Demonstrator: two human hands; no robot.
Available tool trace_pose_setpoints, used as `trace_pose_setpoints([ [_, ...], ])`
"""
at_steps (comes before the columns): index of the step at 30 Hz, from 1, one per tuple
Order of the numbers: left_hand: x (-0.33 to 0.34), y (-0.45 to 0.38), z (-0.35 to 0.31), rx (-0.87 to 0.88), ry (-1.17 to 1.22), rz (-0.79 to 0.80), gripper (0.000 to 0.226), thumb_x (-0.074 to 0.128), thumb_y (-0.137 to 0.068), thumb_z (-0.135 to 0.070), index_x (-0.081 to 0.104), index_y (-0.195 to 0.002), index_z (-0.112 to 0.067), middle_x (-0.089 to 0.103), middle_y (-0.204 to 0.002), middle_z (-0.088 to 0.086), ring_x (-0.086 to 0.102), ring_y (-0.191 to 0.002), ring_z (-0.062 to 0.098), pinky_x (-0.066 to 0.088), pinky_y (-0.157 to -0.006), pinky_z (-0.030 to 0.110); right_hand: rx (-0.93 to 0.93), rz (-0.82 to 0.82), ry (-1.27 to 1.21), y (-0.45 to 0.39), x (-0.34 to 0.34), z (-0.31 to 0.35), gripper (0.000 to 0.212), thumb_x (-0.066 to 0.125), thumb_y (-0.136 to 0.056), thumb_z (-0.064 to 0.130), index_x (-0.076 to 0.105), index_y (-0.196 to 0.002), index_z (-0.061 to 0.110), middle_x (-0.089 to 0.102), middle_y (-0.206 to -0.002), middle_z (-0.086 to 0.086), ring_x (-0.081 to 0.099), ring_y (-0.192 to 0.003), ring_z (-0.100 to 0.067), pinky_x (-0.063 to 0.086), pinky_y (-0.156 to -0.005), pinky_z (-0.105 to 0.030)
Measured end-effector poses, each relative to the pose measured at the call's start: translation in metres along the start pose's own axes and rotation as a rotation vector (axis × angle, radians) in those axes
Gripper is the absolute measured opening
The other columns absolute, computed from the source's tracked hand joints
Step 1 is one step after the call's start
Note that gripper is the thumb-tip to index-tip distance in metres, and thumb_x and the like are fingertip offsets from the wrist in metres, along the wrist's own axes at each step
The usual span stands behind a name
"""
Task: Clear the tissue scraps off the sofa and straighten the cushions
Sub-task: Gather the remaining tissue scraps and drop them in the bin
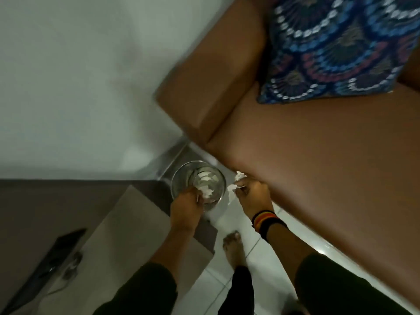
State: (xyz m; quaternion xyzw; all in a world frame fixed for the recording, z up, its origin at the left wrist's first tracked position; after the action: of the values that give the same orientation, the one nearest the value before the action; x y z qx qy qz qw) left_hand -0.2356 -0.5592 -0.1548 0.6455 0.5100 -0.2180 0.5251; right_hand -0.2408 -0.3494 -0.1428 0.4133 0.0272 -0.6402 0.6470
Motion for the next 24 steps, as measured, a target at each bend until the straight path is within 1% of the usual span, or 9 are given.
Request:
trace_pose_setpoints([
  [3, 0.018, -0.023, 0.047, -0.103, 0.015, -0.026, 0.026, 0.056, -0.101, -0.032, 0.071, -0.102, -0.011, 0.074, -0.101, 0.010, 0.072, -0.095, 0.024, 0.056, -0.082, 0.032, -0.040, 0.155, 0.091, -0.020, 0.070, 0.011, 0.014, 0.066, -0.089, 0.008, 0.074, -0.100, 0.004, 0.072, -0.105, -0.017, 0.068, -0.096, -0.033, 0.054, -0.094, -0.040],
  [8, 0.050, -0.058, 0.096, -0.167, -0.065, -0.026, 0.023, 0.059, -0.100, -0.025, 0.073, -0.107, -0.008, 0.074, -0.106, 0.013, 0.072, -0.098, 0.029, 0.057, -0.080, 0.037, -0.054, 0.337, 0.175, -0.049, 0.160, 0.000, 0.022, 0.062, -0.092, 0.011, 0.070, -0.113, 0.007, 0.068, -0.118, -0.016, 0.062, -0.111, -0.032, 0.047, -0.096, -0.031],
  [11, 0.065, -0.062, 0.102, -0.135, -0.069, 0.033, 0.022, 0.060, -0.099, -0.028, 0.071, -0.111, -0.013, 0.073, -0.110, 0.010, 0.071, -0.103, 0.027, 0.057, -0.085, 0.036, -0.030, 0.396, 0.152, -0.052, 0.180, -0.010, 0.044, 0.061, -0.092, 0.008, 0.056, -0.135, 0.014, 0.058, -0.137, -0.012, 0.053, -0.127, -0.032, 0.041, -0.108, -0.035],
  [13, 0.059, -0.055, 0.090, -0.089, -0.051, 0.037, 0.022, 0.059, -0.099, -0.027, 0.068, -0.116, -0.016, 0.072, -0.115, 0.009, 0.070, -0.107, 0.027, 0.058, -0.089, 0.037, -0.026, 0.365, 0.168, -0.042, 0.169, -0.013, 0.052, 0.058, -0.093, 0.010, 0.047, -0.143, 0.022, 0.052, -0.143, -0.010, 0.049, -0.130, -0.032, 0.041, -0.110, -0.042],
  [15, 0.048, -0.043, 0.069, -0.037, -0.020, 0.042, 0.028, 0.055, -0.101, -0.028, 0.063, -0.126, -0.020, 0.069, -0.123, 0.011, 0.067, -0.113, 0.029, 0.058, -0.091, 0.040, -0.032, 0.318, 0.164, -0.026, 0.142, -0.012, 0.053, 0.055, -0.094, 0.012, 0.044, -0.144, 0.026, 0.051, -0.145, -0.008, 0.051, -0.129, -0.031, 0.044, -0.108, -0.045],
  [18, 0.033, -0.024, 0.032, 0.045, -0.015, 0.046, 0.040, 0.050, -0.102, -0.035, 0.056, -0.140, -0.022, 0.061, -0.140, 0.009, 0.058, -0.129, 0.030, 0.053, -0.100, 0.042, -0.070, 0.239, 0.196, -0.002, 0.091, -0.010, 0.047, 0.057, -0.095, 0.016, 0.048, -0.140, 0.020, 0.052, -0.145, -0.005, 0.057, -0.123, -0.026, 0.044, -0.107, -0.036],
  [20, 0.018, -0.011, -0.008, 0.131, -0.039, 0.040, 0.048, 0.048, -0.102, -0.036, 0.050, -0.148, -0.021, 0.054, -0.150, 0.010, 0.051, -0.138, 0.031, 0.049, -0.109, 0.048, -0.102, 0.145, 0.245, 0.012, 0.040, -0.006, 0.049, 0.055, -0.096, 0.021, 0.043, -0.144, 0.021, 0.043, -0.152, -0.001, 0.057, -0.123, -0.022, 0.043, -0.107, -0.033],
  [22, 0.004, -0.005, -0.058, 0.261, -0.052, -0.013, 0.051, 0.039, -0.102, -0.037, 0.050, -0.148, -0.015, 0.055, -0.149, 0.012, 0.053, -0.138, 0.031, 0.045, -0.112, 0.050, -0.154, 0.000, 0.262, 0.022, -0.018, 0.001, 0.057, 0.053, -0.096, 0.020, 0.033, -0.150, 0.026, 0.033, -0.158, 0.002, 0.046, -0.135, -0.019, 0.041, -0.108, -0.032],
  [24, -0.009, -0.004, -0.110, 0.342, -0.016, -0.040, 0.052, 0.040, -0.103, -0.036, 0.050, -0.148, -0.012, 0.054, -0.152, 0.010, 0.050, -0.140, 0.028, 0.039, -0.117, 0.043, -0.171, -0.112, 0.267, 0.026, -0.074, 0.000, 0.068, 0.052, -0.094, 0.015, 0.021, -0.153, 0.027, 0.019, -0.163, 0.001, 0.024, -0.147, -0.020, 0.034, -0.115, -0.035],
])
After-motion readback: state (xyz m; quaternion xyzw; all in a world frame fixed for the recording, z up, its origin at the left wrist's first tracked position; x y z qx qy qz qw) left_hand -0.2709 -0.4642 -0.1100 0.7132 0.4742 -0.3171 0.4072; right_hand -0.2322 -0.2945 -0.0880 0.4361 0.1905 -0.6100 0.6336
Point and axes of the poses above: each hand's wrist, its own y-axis away from the middle knuckle, its own x-axis out of the palm, z = x × y, the point moved 8 cm from there along -y, towards the middle knuckle
